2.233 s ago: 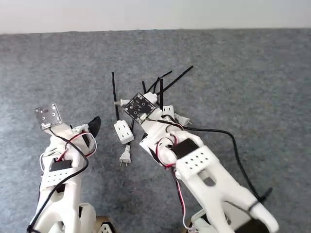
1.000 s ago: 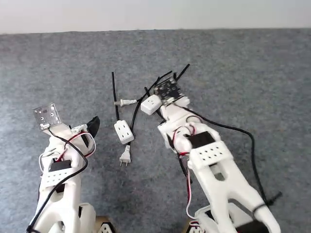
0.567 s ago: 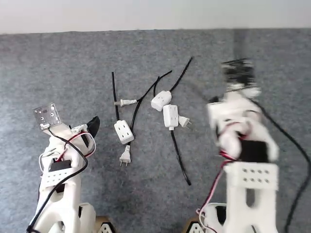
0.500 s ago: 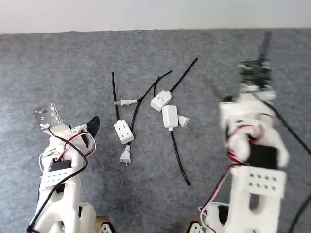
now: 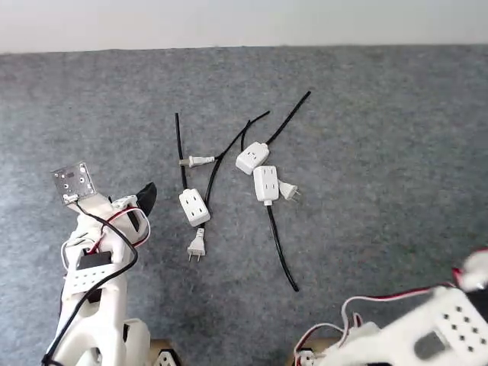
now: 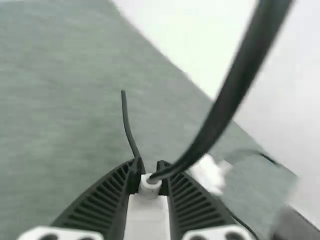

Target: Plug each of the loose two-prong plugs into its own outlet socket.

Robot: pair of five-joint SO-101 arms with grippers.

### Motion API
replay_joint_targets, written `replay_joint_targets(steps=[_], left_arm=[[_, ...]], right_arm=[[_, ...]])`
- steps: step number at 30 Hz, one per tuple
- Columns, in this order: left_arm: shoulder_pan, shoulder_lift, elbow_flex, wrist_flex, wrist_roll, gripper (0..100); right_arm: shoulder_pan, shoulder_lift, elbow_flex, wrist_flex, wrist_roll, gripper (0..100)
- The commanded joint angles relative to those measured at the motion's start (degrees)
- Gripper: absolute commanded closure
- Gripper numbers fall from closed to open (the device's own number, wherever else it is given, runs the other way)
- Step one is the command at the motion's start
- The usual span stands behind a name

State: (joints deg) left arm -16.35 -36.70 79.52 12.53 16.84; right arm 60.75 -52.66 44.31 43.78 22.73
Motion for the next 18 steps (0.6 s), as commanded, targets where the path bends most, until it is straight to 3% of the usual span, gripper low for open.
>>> replay_joint_targets(steps=[1, 4, 7, 18], left_arm=[[0.00, -0.79, -0.66, -1.49, 0.09, 68], [0.00, -0.79, -0.66, -1.41, 0.09, 68], [0.00, -0.79, -0.66, -1.41, 0.09, 68], [-0.09, -0.88, -0.66, -1.41, 0.09, 68]], right_arm=[[8.48, 3.30, 5.01, -15.25, 2.02, 99.1], [10.95, 8.40, 8.62, -26.86, 2.02, 99.1], [11.03, 14.55, 8.26, -32.13, 2.02, 99.1], [9.80, 35.30, -0.53, -38.90, 1.58, 95.9]])
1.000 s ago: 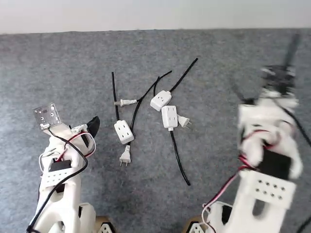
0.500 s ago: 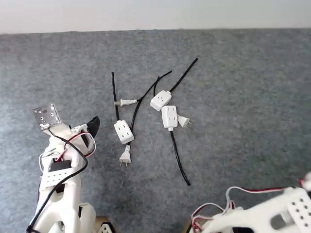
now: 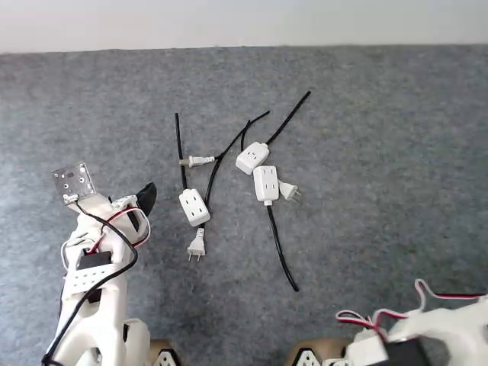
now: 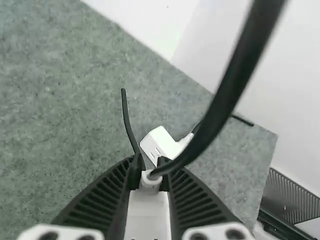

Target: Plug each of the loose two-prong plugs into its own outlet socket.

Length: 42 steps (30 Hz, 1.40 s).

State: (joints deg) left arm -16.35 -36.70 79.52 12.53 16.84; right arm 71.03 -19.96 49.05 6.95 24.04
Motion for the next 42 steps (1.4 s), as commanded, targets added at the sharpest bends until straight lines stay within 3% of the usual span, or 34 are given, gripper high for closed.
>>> replay_joint_targets(steps=[1, 4, 9, 12, 23, 29, 37, 42], left_arm=[[-0.09, -0.97, -0.66, -1.41, 0.09, 68], [0.00, -1.05, -0.66, -1.41, 0.09, 68], [0.09, -1.14, -1.01, -1.58, 3.87, 68], [0.26, -0.97, -1.01, -1.58, 7.30, 68], [3.69, -0.70, -1.27, -0.09, 5.63, 68], [11.08, -0.62, -9.10, 15.82, 6.15, 68], [28.22, -0.26, -22.99, 35.16, 17.05, 68], [37.19, 6.95, -33.19, 40.35, 23.91, 68]], right_arm=[[-0.57, 4.09, -6.07, -2.07, 0.26, 92.4], [-1.19, 7.69, -8.35, -1.54, 0.35, 81.8], [-3.12, 9.10, -10.02, 1.36, 0.35, 80.1], [-4.79, 9.10, -13.19, 9.01, -0.09, 80.1], [-12.18, 9.10, -30.33, 36.62, -15.30, 80.1], [-20.26, 9.10, -41.67, 51.65, -20.22, 80.1], [-38.55, 9.10, -46.59, 62.37, -27.16, 80.1], [-44.26, 9.10, -42.02, 63.08, -28.40, 80.1]])
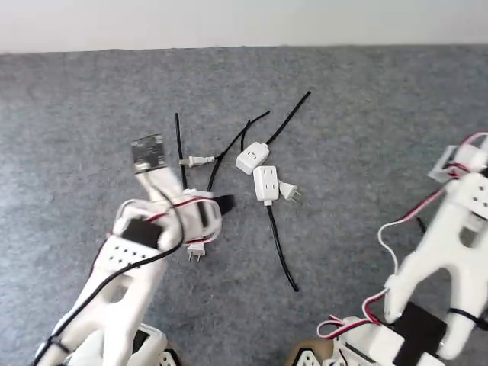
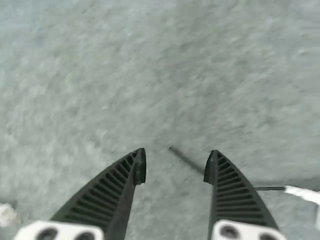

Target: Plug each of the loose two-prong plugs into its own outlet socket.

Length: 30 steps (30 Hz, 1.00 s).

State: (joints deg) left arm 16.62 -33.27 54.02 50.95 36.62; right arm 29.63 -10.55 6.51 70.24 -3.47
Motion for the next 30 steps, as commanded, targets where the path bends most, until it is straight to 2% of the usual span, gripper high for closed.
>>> replay_joint_targets(steps=[1, 12, 20, 26, 30], left_arm=[[5.19, 6.15, -9.89, 2.02, 5.19, 68], [11.96, 40.62, -36.09, 2.73, 7.30, 68], [12.66, 60.75, -52.79, 3.16, 7.30, 68], [10.11, 66.02, -62.20, 10.20, 7.21, 68], [9.23, 65.93, -63.52, 11.69, 7.21, 68]], right_arm=[[-3.82, -0.31, 2.29, -1.10, -0.79, 80.1], [-7.34, -0.31, 21.63, -18.59, -0.79, 80.1], [-7.34, -0.13, 24.18, -20.97, -0.53, 80.1], [-7.34, 0.13, 24.18, -21.05, -0.44, 80.1], [-7.34, 0.22, 24.18, -21.14, -0.44, 80.1]])
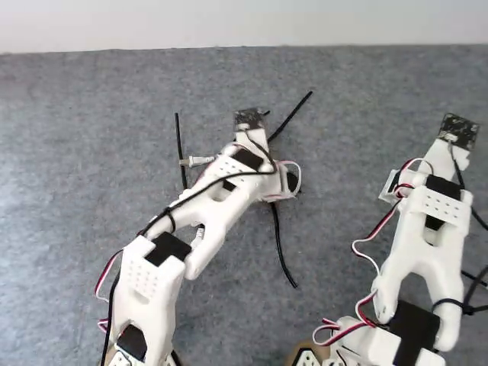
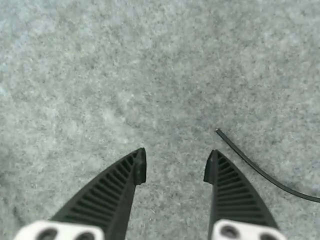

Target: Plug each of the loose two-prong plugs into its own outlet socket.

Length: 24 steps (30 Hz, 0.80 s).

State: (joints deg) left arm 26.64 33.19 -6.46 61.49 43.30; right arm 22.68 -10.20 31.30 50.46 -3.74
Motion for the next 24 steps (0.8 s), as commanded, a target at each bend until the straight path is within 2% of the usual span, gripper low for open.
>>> replay_joint_targets(steps=[1, 8, 13, 15, 20, 24], left_arm=[[-0.79, -0.62, -3.03, 1.23, 0.53, 68], [-0.62, -3.60, -3.65, 4.75, 0.44, 68], [-1.14, -0.88, -3.47, 1.05, 0.53, 69], [-1.67, 0.35, -3.47, -0.70, 0.53, 74], [-1.67, 1.23, -3.47, -3.78, -4.22, 100], [-1.67, 1.32, -3.47, -3.87, -5.19, 97]], right_arm=[[-0.40, -0.04, -0.53, -1.80, -0.18, 80.1], [-0.40, -0.57, 1.14, -3.91, -0.09, 80.1], [-0.40, -0.57, 1.14, -3.91, -0.09, 80.1], [-0.40, -0.57, 1.14, -3.91, -0.09, 80.1], [-0.40, -0.57, 1.23, -4.00, -0.09, 80.1], [-0.40, -0.48, 1.23, -4.00, 0.00, 80.1]])
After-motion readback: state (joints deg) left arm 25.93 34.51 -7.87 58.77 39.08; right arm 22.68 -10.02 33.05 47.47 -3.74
